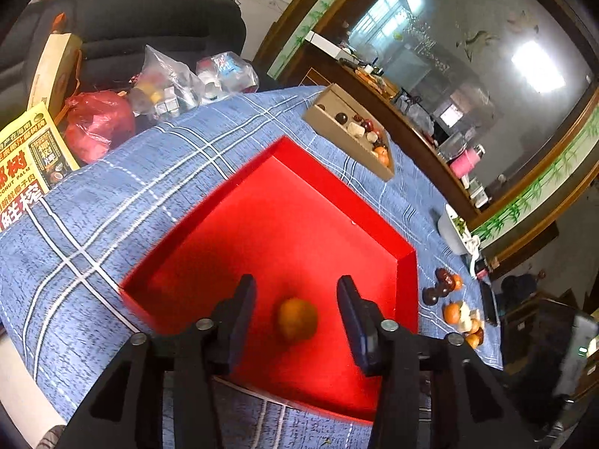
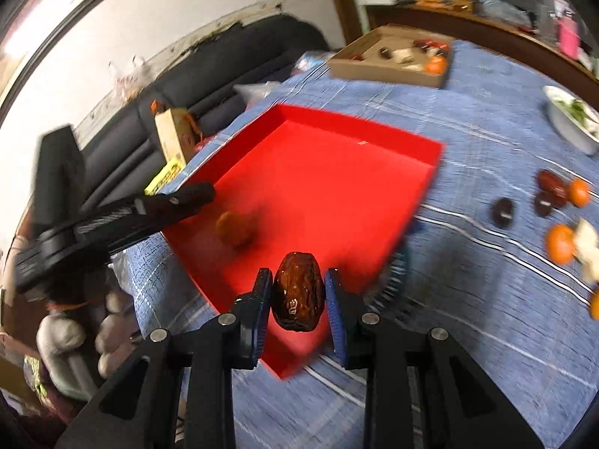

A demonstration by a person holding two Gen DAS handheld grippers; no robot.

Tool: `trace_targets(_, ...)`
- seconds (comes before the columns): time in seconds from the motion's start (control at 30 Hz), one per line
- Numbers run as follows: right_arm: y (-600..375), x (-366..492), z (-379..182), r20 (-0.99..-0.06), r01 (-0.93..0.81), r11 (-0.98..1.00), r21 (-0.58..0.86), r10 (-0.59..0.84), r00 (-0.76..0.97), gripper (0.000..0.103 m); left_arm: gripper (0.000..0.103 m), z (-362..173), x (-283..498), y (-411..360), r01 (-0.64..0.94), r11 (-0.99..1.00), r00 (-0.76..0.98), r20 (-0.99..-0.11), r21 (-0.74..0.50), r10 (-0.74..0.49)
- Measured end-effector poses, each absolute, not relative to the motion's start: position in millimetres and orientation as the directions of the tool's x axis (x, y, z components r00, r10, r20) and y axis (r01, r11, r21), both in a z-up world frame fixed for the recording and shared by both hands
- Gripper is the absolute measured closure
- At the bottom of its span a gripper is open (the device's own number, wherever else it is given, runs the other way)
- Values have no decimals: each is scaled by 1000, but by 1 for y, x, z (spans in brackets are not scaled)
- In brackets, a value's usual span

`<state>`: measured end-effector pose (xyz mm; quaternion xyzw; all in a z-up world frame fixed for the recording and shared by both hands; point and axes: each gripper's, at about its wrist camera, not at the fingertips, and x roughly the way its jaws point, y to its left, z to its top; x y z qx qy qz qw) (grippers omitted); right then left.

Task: Organize fruits
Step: 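Carry the orange into the red tray and open the left tool while the right tool drops the date there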

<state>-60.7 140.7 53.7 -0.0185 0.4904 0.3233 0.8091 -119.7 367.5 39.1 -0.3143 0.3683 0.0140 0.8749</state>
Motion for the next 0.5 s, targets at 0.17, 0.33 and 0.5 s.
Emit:
trace_targets(0.17, 166, -50, 37, -835, -545, 795, 266, 473, 282, 75, 53, 36, -121, 376, -268, 789, 728, -652, -554, -211)
trace_targets(0.33, 166, -44, 37, -826, -523, 800, 295, 489, 282, 64, 53, 41, -125, 373, -267, 797, 723, -660, -541, -206)
trace_targets(0.5, 142, -54, 59, -789, -511, 811, 283, 500, 356, 61, 53, 64, -136, 353, -227, 823, 744, -638, -520, -198)
